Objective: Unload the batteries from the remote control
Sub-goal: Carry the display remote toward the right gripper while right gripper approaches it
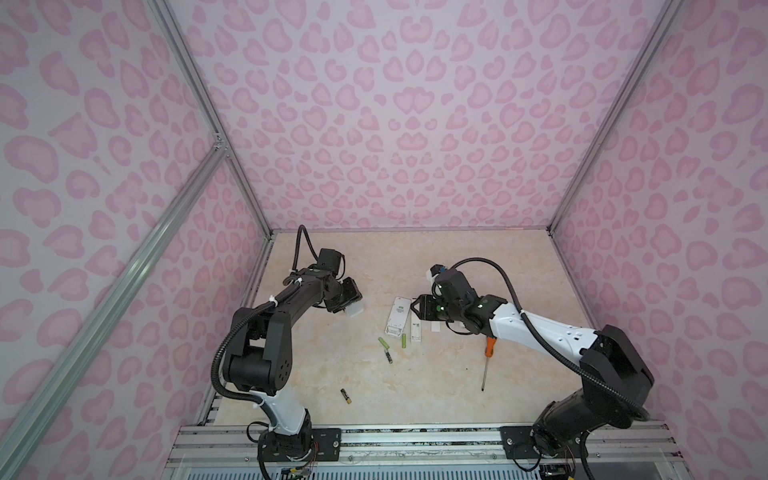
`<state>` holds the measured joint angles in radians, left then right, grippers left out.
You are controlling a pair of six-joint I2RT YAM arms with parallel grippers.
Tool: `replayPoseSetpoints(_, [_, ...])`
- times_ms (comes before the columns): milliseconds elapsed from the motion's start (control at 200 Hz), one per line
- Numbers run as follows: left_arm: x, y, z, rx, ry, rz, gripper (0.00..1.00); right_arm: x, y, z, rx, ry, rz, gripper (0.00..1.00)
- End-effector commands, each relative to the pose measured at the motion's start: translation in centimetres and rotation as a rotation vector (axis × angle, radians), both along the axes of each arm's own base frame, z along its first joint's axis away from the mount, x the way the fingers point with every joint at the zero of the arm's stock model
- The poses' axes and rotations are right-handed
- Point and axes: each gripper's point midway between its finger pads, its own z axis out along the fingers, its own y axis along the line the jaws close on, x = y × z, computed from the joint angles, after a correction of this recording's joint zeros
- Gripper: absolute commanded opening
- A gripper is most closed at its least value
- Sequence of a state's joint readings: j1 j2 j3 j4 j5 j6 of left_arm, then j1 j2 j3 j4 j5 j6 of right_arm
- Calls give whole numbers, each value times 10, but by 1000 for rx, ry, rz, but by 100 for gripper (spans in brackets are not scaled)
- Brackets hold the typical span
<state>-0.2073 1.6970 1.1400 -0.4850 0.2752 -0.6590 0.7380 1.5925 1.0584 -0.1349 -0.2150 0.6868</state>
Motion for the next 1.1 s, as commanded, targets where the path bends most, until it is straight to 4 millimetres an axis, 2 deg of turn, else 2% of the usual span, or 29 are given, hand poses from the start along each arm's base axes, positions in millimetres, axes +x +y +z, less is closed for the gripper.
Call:
replayPoseSetpoints(0, [0,-28,22,-152,-47,32,37,0,27,8,70,-11,37,46])
replayPoseSetpoints(155, [-11,-51,36,-235,-68,29,37,-10,51,1,112,18,78,46])
replayPoseSetpoints(260, [-14,-60,42,-259,-74,20,37,-18,62,-4,119,43,105,46])
replayPoseSetpoints(485, [-22,-63,53,-277,-91,21,37,-21,77,-3,120,51,131,46])
replayPoseSetpoints(655, [-32,-71,47,-305,-61,15,37,-18,82,-6,110,74,128,46])
replayPoseSetpoints(785, [-32,-74,50,-304,-72,10,37,-8,84,-10,92,74,127,40])
replayPoseSetpoints(925, [-30,-73,57,-307,-98,17,37,-3,90,-7,108,74,134,39])
replayPoseSetpoints(1095, [-27,-75,61,-307,-105,1,37,-2,95,-6,113,82,150,22])
